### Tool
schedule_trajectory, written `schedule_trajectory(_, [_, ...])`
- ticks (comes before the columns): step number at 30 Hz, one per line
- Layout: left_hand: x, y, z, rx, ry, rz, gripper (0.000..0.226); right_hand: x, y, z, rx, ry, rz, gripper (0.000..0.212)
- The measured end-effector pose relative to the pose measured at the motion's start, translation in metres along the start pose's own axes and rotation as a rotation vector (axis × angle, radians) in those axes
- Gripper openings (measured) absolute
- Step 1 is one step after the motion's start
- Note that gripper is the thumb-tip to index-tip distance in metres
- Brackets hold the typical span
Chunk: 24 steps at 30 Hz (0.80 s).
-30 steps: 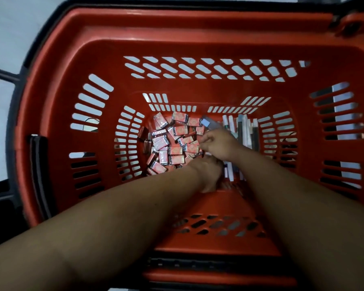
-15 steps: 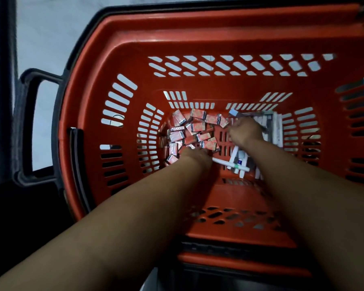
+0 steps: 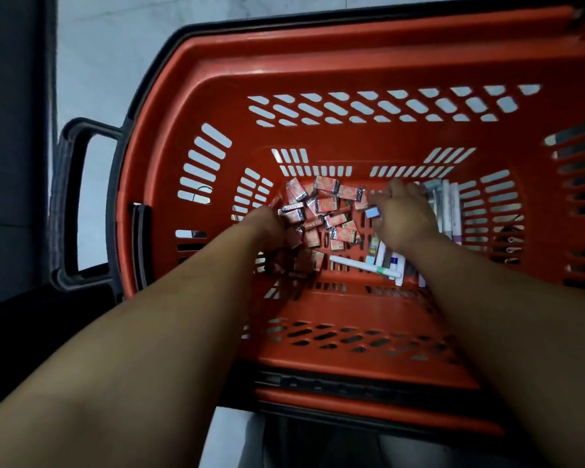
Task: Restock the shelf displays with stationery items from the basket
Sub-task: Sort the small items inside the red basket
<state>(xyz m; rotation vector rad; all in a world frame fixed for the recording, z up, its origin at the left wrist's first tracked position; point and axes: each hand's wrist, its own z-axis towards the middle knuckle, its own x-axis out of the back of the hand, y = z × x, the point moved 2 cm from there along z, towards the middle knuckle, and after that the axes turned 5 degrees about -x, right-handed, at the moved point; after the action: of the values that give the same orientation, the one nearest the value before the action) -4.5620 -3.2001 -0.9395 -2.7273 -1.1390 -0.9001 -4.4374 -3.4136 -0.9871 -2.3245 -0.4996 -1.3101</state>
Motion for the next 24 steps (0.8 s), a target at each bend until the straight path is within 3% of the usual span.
schedule_trajectory(3, [-0.002, 0.001, -0.006, -0.002, 0.005, -0.065, 0.014, 0.001, -0.004, 0.000, 0.002, -0.053, -0.056, 0.051])
schedule_trajectory(11, [-0.060, 0.050, -0.026, -0.214, -0.424, 0.163, 0.039, 0.001, -0.006, -0.008, 0.062, -0.147, -0.177, 0.062])
schedule_trajectory(16, [-0.074, 0.089, -0.034, -0.401, -0.351, 0.326, 0.038, 0.005, -0.014, -0.012, 0.153, -0.226, -0.177, 0.027])
schedule_trajectory(24, [-0.080, 0.083, -0.019, -0.567, -0.217, 0.500, 0.045, 0.001, -0.031, -0.032, 0.308, -0.459, -0.419, 0.022])
